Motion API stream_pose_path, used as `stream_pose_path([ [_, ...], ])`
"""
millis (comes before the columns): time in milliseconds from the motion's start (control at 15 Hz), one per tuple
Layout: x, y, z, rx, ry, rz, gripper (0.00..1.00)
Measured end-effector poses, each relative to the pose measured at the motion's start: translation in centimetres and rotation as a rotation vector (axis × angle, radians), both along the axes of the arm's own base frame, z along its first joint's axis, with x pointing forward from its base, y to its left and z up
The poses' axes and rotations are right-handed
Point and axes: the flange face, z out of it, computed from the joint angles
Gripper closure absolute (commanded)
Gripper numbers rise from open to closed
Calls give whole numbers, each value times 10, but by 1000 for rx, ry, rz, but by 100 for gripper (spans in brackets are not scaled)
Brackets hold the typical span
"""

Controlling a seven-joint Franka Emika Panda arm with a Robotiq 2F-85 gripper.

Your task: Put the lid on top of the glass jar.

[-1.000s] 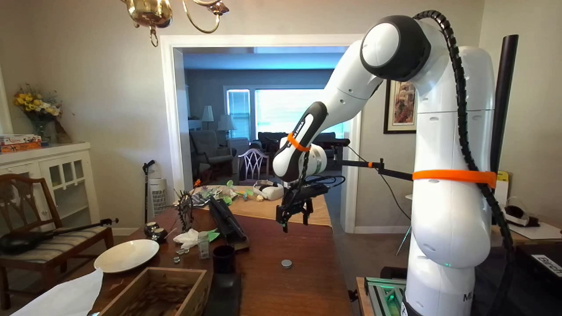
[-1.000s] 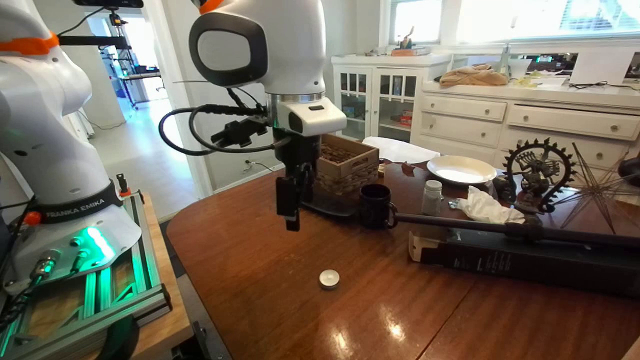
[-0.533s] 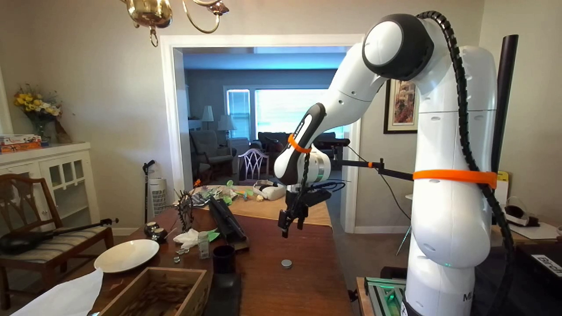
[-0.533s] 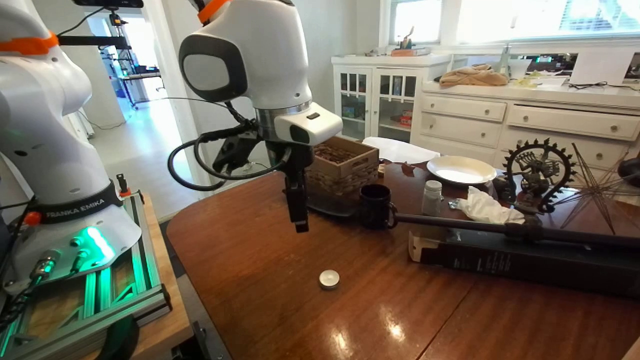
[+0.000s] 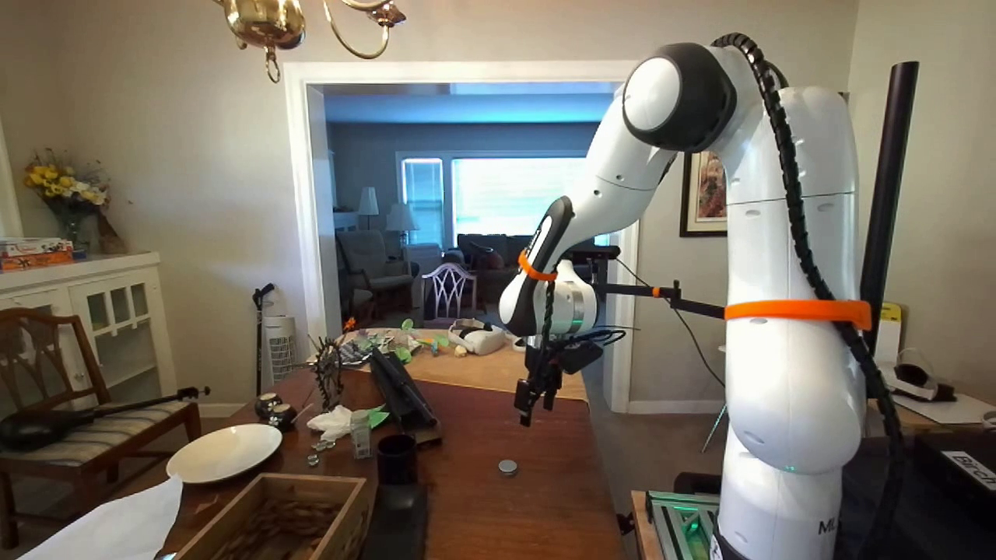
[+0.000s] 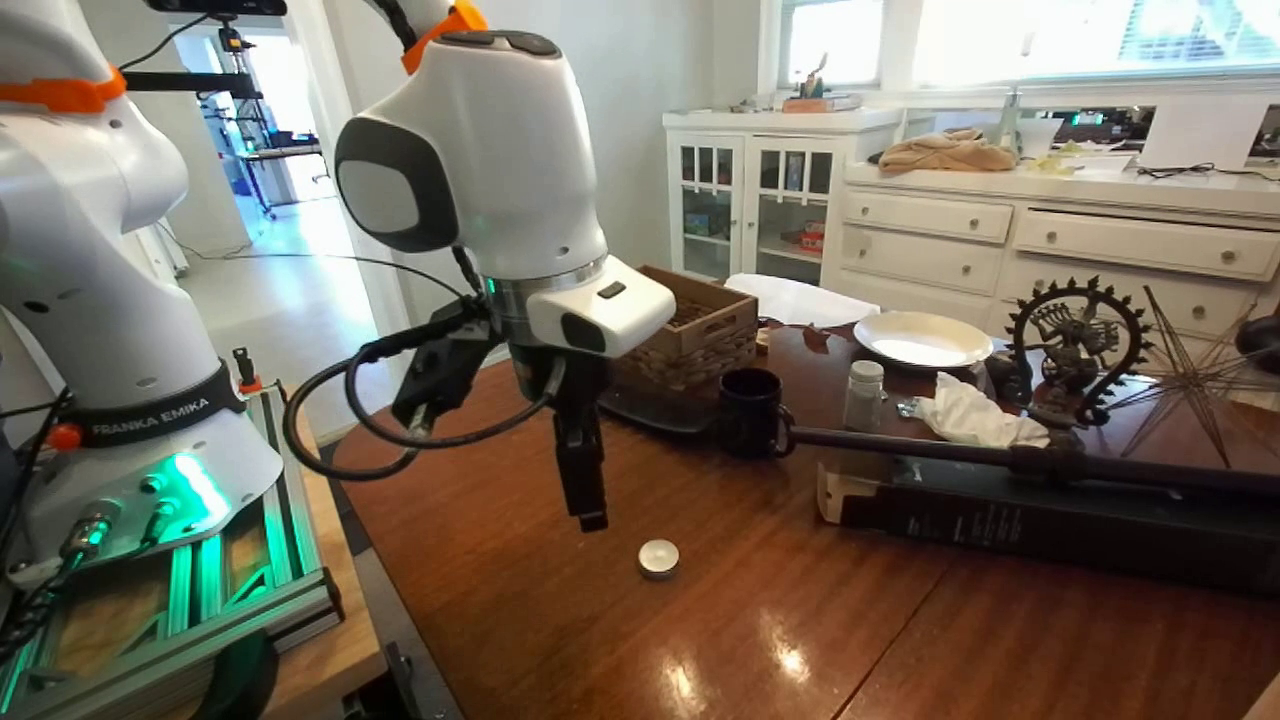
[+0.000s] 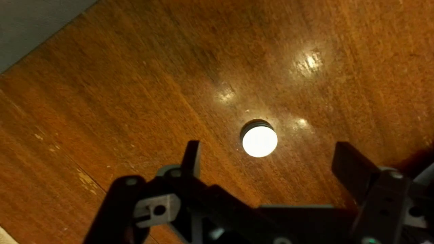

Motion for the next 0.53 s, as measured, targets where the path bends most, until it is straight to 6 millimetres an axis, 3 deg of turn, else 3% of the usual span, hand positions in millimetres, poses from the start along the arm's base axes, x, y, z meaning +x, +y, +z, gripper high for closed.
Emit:
stream_pose_path([
  [533,1,-12,-29,-31,-21,-69,0],
])
